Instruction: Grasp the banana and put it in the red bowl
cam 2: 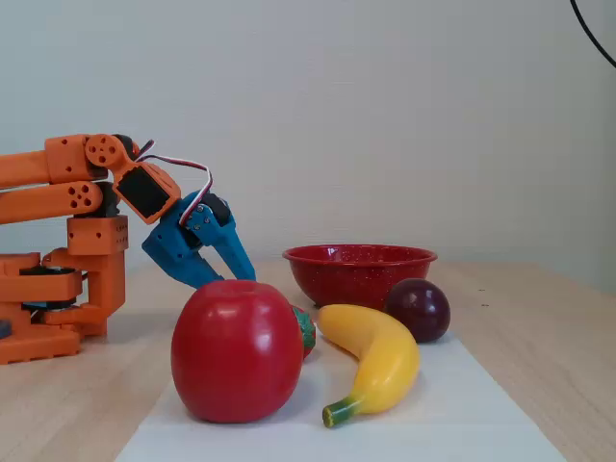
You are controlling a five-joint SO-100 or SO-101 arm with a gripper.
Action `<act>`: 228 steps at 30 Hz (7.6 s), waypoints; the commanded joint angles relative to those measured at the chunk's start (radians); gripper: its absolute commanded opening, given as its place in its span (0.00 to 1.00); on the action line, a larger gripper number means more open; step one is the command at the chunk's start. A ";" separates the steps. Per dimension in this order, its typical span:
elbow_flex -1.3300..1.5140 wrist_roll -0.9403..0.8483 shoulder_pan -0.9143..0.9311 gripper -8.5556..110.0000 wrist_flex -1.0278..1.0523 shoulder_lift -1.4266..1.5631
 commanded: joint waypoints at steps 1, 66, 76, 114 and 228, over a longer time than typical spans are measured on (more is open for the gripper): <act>0.014 -0.020 -0.038 0.08 0.008 0.017; -1.876 0.328 -0.252 0.08 0.788 -1.459; -2.011 0.437 -0.305 0.22 0.822 -1.671; -2.071 0.520 -0.318 0.70 0.523 -2.079; -2.316 0.138 0.229 0.07 0.822 -1.513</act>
